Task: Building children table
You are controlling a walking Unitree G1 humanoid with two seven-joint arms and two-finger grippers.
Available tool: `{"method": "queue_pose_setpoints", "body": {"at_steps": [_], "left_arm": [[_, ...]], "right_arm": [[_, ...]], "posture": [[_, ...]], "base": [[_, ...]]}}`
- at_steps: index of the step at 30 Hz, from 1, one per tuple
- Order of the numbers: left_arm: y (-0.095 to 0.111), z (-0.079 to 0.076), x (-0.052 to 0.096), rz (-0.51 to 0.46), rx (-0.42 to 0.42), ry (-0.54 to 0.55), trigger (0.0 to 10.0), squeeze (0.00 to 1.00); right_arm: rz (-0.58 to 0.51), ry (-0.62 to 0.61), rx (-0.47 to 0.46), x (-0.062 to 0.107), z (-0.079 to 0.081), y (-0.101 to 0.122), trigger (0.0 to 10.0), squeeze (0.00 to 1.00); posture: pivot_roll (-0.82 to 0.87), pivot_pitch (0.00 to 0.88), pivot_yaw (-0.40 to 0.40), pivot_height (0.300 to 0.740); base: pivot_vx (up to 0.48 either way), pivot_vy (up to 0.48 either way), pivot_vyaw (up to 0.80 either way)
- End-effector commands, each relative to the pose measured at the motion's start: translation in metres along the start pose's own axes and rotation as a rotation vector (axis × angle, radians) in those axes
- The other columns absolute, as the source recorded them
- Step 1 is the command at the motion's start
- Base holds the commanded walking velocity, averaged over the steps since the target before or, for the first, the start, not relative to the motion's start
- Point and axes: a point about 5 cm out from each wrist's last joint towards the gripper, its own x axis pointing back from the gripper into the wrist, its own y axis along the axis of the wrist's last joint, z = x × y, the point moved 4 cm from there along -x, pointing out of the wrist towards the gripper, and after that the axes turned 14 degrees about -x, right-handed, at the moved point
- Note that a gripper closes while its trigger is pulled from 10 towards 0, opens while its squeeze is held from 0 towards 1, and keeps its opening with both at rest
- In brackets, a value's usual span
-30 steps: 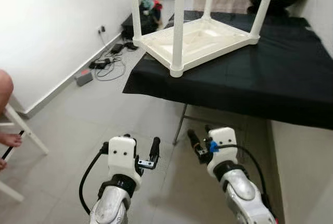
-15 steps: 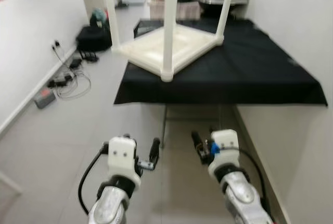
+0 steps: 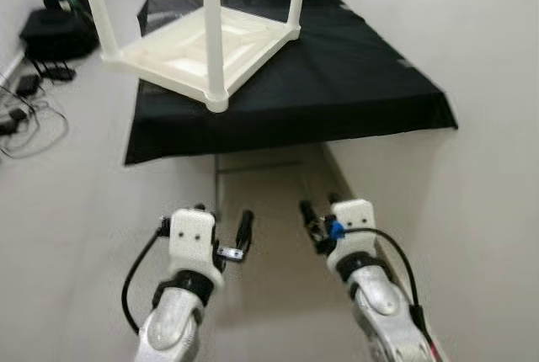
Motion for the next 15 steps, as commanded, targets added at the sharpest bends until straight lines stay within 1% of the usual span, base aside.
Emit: {"method": "queue_pose_setpoints", "body": {"at_steps": [1, 4, 15], "left_arm": [[-0.0023, -0.0004, 0.0010, 0.004, -0.006, 0.005, 10.0, 0.00], [-0.0029, 0.0004, 0.0012, 0.005, -0.003, 0.010, 10.0, 0.00], [-0.0038, 0.0021, 0.0009, 0.001, -0.001, 0.021, 10.0, 0.00]], "right_arm": [[0.001, 0.001, 0.008, -0.0009, -0.0012, -0.0014, 10.0, 0.00], [-0.003, 0.021, -0.015, -0.0042, 0.0010, 0.0001, 10.0, 0.00], [0.003, 0.033, -0.014, -0.0071, -0.0010, -0.0002, 10.0, 0.00]], "posture": [[0.03, 0.119, -0.039, 0.740], [0.02, 0.115, -0.036, 0.740], [0.03, 0.101, -0.037, 0.740]], "base": [[0.480, 0.000, 0.00], [0.480, 0.000, 0.00], [0.480, 0.000, 0.00]]}}
